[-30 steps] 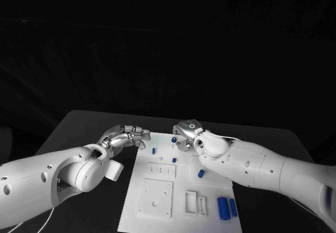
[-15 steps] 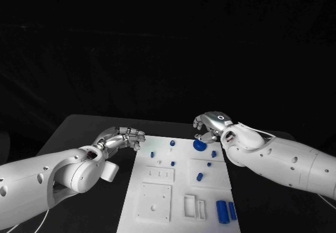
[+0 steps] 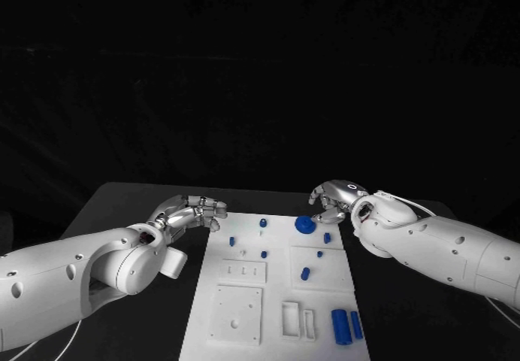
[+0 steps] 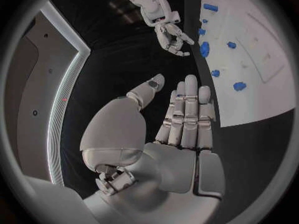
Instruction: Assemble the parts on the task board
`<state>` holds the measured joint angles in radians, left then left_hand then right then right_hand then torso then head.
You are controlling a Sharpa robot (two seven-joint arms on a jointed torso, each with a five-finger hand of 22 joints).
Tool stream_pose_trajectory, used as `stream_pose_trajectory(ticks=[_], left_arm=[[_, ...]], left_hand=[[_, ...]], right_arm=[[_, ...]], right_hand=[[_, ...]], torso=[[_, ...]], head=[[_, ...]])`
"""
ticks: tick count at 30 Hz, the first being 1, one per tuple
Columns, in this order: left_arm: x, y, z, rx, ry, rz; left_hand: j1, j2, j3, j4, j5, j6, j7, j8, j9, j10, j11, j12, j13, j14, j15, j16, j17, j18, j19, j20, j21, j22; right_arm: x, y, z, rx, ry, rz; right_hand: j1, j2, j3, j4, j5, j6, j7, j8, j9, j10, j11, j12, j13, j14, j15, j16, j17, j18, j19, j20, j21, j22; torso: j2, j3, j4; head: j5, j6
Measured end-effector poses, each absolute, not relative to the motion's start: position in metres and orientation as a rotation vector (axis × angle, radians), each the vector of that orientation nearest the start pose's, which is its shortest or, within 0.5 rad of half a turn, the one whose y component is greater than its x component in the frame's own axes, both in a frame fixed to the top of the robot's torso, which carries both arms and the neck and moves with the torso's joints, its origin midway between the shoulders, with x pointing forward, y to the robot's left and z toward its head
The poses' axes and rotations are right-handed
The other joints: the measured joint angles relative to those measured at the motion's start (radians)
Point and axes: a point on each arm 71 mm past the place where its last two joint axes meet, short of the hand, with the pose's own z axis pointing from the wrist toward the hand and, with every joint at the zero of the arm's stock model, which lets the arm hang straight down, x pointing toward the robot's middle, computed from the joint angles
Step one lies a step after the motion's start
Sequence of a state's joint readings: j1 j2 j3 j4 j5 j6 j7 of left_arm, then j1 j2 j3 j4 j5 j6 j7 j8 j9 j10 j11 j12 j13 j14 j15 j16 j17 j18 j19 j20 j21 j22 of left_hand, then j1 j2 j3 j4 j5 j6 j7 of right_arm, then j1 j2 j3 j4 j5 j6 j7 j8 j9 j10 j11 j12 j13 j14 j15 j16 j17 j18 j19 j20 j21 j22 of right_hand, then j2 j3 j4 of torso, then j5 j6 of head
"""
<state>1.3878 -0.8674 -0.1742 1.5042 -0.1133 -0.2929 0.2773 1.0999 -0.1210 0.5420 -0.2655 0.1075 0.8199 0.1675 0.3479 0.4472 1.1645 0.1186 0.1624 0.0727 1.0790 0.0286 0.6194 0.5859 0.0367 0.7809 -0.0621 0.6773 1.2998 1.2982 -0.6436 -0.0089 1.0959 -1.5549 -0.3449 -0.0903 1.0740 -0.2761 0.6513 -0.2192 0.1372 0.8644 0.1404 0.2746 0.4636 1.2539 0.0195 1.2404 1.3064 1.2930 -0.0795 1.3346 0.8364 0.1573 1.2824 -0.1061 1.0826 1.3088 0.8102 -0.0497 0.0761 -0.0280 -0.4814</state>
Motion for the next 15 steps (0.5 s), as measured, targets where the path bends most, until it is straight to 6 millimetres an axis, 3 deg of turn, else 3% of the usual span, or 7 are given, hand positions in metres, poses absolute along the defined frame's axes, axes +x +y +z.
stream_pose_trajectory(ticks=[3, 9, 11, 15], left_arm=[[0.507, 0.226, -0.142, -0.927, 1.540, -1.400], [0.508, 0.224, -0.142, -0.925, 1.543, -1.402], [0.507, 0.224, -0.142, -0.924, 1.544, -1.403], [0.507, 0.224, -0.142, -0.924, 1.544, -1.404]], left_hand=[[0.000, 0.000, 0.000, 0.000, 0.000, 0.000, 0.000, 0.000, 0.000, 0.000, 0.000, 0.000, 0.000, 0.000, 0.000, 0.000, 0.000, 0.000, 0.000, 0.000, 0.000, 0.000], [0.000, 0.000, 0.000, 0.000, 0.000, 0.000, 0.000, 0.000, 0.000, 0.000, 0.000, 0.000, 0.000, 0.000, 0.000, 0.000, 0.000, -0.001, 0.000, 0.000, 0.000, 0.000], [0.000, 0.000, 0.000, 0.000, 0.000, 0.000, 0.000, 0.000, 0.000, 0.000, 0.000, 0.000, 0.000, 0.000, 0.000, 0.000, 0.000, -0.002, 0.000, 0.000, 0.000, 0.000], [0.000, 0.000, 0.000, 0.000, 0.000, 0.000, 0.000, 0.000, 0.000, 0.000, 0.000, 0.000, 0.000, 0.000, 0.000, 0.000, 0.000, 0.002, 0.000, 0.000, 0.000, 0.000]], right_arm=[[0.579, -0.225, -0.146, -0.139, 1.520, 0.388], [0.581, -0.222, -0.156, -0.128, 1.555, 0.398], [0.581, -0.223, -0.160, -0.124, 1.567, 0.399], [0.581, -0.223, -0.164, -0.120, 1.582, 0.402]], right_hand=[[-0.004, 0.004, -0.004, 0.001, 0.011, -0.002, 0.002, -0.005, -0.003, 0.012, -0.012, 0.045, 0.002, -0.003, 0.003, 0.008, 0.018, -0.004, -0.002, -0.002, 0.019, 0.000], [-0.009, 0.009, -0.004, 0.001, 0.026, -0.007, 0.007, -0.008, -0.005, 0.014, -0.014, 0.083, 0.002, -0.007, -0.001, 0.013, 0.036, -0.013, -0.006, -0.006, 0.035, 0.000], [-0.009, 0.009, -0.004, 0.001, 0.026, -0.007, 0.007, -0.008, -0.005, 0.073, -0.002, 0.087, 0.002, -0.015, 0.000, 0.013, 0.038, -0.020, -0.014, -0.014, 0.038, 0.000], [-0.013, 0.013, -0.007, 0.004, 0.029, -0.008, 0.008, -0.008, -0.005, 0.082, 0.009, 0.087, 0.002, -0.016, 0.000, 0.013, 0.041, -0.020, -0.014, -0.014, 0.040, 0.000]], torso=[[0.001, 0.0031, -0.0006], [0.003, 0.0057, 0.0013], [0.004, 0.0069, 0.0018], [0.005, 0.0077, 0.0019]], head=[[0.000, -0.002], [-0.002, -0.006], [-0.003, -0.007], [-0.002, -0.010]])
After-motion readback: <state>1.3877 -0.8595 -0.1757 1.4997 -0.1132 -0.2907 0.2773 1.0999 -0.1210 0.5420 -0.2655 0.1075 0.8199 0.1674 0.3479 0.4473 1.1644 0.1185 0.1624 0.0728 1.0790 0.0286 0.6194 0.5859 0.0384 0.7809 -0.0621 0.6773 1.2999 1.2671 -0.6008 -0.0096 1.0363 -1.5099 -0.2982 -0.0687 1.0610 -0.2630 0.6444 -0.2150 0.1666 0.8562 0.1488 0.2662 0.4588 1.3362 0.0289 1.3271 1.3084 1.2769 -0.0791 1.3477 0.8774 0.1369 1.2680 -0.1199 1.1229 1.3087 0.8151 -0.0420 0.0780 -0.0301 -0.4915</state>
